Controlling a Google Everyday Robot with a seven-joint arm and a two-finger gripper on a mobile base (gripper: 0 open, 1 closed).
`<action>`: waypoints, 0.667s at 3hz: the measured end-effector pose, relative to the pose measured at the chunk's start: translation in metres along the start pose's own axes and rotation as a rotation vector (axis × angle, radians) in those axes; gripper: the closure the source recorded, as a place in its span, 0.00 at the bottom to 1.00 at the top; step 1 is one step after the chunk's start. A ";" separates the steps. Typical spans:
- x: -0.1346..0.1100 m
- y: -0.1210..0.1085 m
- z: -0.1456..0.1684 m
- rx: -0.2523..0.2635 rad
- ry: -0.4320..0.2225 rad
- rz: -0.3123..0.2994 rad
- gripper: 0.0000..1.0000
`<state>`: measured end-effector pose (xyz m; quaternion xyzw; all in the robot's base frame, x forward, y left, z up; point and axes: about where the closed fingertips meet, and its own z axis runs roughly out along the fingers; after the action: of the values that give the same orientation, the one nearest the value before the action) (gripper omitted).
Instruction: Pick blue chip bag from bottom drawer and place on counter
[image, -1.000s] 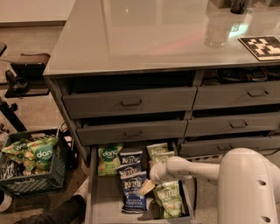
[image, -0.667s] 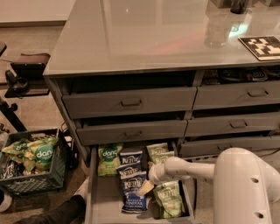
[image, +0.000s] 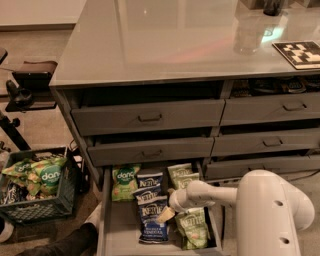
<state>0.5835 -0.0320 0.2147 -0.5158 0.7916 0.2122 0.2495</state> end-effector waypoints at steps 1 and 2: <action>0.007 -0.003 0.009 -0.004 0.009 0.018 0.10; 0.012 -0.005 0.019 -0.010 0.016 0.030 0.11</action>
Offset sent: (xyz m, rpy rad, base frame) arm 0.0092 0.0007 -0.0348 -0.0123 0.0435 -0.0293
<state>0.5872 -0.0307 0.1919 -0.5066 0.8003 0.2156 0.2375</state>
